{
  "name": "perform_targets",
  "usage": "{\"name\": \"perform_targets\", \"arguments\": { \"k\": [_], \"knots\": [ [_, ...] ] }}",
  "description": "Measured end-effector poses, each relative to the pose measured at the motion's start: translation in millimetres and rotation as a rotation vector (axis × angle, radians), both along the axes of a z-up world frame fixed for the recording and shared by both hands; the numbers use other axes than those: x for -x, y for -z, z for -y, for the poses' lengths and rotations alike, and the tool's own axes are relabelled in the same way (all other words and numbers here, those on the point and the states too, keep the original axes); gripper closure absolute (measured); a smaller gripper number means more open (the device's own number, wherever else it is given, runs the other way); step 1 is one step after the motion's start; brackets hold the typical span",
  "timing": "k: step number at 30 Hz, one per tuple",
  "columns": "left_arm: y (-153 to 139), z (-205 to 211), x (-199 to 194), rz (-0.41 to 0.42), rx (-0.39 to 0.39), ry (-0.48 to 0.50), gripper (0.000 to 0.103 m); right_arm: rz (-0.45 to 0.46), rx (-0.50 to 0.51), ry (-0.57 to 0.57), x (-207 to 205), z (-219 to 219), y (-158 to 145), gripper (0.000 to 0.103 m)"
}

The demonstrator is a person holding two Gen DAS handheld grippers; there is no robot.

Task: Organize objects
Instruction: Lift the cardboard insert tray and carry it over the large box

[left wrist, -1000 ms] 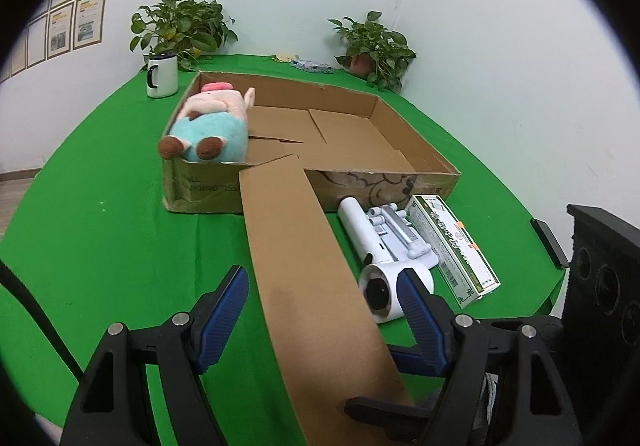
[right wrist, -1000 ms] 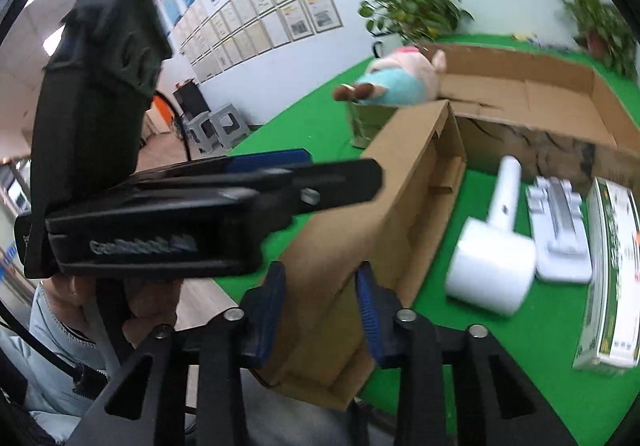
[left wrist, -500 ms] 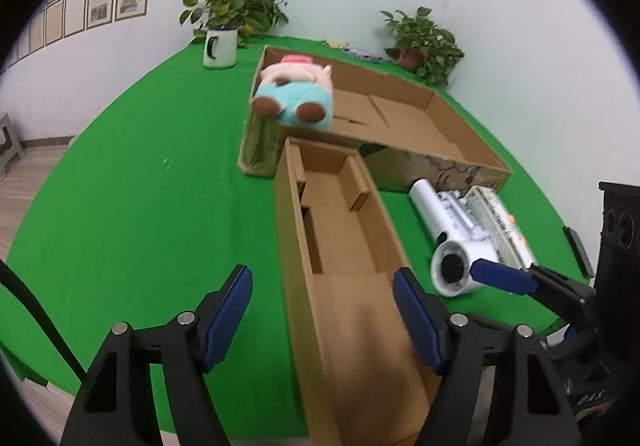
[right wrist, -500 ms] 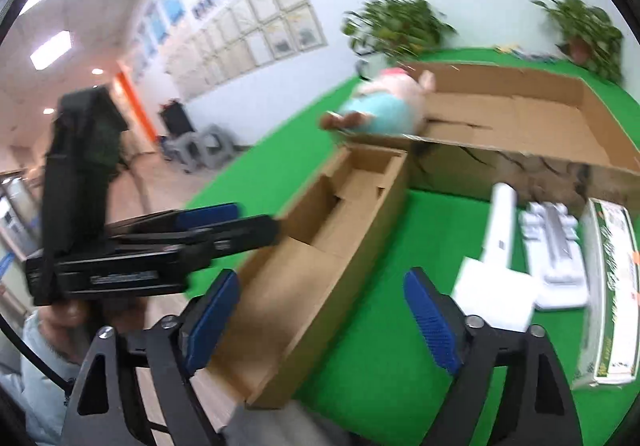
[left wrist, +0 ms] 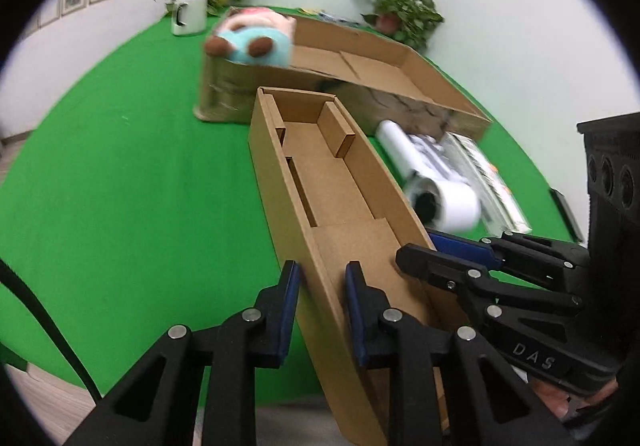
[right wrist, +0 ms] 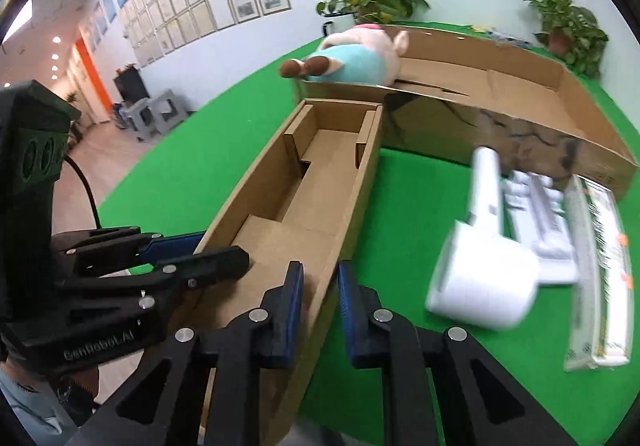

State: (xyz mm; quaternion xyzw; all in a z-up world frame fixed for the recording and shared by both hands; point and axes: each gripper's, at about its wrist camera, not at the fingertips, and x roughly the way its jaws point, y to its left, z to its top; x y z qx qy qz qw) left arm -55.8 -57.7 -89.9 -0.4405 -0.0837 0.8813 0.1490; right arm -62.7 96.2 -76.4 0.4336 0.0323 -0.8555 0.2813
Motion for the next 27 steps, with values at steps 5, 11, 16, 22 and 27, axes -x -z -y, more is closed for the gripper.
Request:
{"name": "perform_targets", "arguments": {
  "k": [5,11,16,22,27],
  "knots": [
    [3.9,-16.8,4.6,-0.002,0.002,0.008,0.080,0.035,0.005,0.009,-13.3,-24.4,-0.4,0.081],
    [5.8,-8.4,22.3,0.004,-0.009,-0.032,0.074,0.015,-0.024,0.079,-1.4,-21.8,5.0,0.075],
    [6.6,-15.1,12.6,-0.008,-0.018,-0.005,0.081,0.004,-0.025,0.089,6.3,-9.4,6.6,0.083],
    [4.3,-21.7,3.9,-0.008,0.017,-0.043,0.082,0.000,-0.022,0.123,3.2,-6.9,6.5,0.084],
    [2.2,-24.0,-0.5,0.004,0.025,-0.049,0.087,0.009,-0.032,0.126,-0.2,-6.9,5.1,0.084]
  ]
}}
